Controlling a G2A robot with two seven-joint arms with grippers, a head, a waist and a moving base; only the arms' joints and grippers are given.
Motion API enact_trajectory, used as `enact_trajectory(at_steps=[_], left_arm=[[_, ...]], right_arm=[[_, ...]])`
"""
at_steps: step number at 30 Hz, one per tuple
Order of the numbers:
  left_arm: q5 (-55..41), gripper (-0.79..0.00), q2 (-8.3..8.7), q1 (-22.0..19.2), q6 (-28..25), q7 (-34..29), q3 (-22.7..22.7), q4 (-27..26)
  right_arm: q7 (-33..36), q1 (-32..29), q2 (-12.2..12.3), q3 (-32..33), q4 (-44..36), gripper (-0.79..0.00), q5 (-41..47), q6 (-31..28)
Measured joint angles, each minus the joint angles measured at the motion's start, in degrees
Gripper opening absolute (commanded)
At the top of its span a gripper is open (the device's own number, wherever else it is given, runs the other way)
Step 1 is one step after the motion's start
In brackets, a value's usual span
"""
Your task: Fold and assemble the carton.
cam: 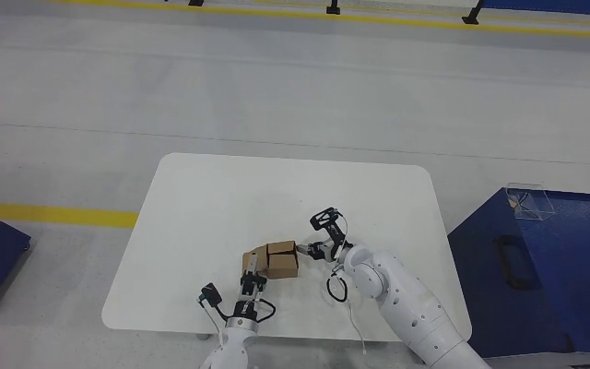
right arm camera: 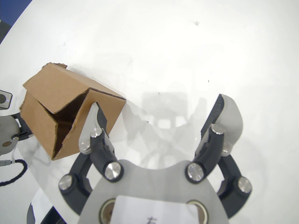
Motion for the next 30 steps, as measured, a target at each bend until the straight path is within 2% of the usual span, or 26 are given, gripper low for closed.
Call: enact_trajectory(at_steps=[7, 16, 22, 30], left_arm=[[-1.63, 0.0, -0.71, -3.7, -10.09, 0.07, -0.19, 8.04], [1.52, 0.0, -1.44, -5.38, -20.65, 4.84, -0.67, 12.12], [4.7, 0.0, -1.8, -6.19, -25.49, 7.33, -1.31, 12.04], [10.05, 0.0, -2.01, -5.55, -29.38, 9.04, -2.09, 9.33]], right_arm=[[0.0, 0.0, 0.0, 0.0, 0.0, 0.0, 0.0, 0.0], [0.0, 0.0, 0.0, 0.0, 0.0, 0.0, 0.0, 0.0], [0.0, 0.0, 0.0, 0.0, 0.0, 0.0, 0.0, 0.0], [0.0, 0.0, 0.0, 0.0, 0.0, 0.0, 0.0, 0.0]])
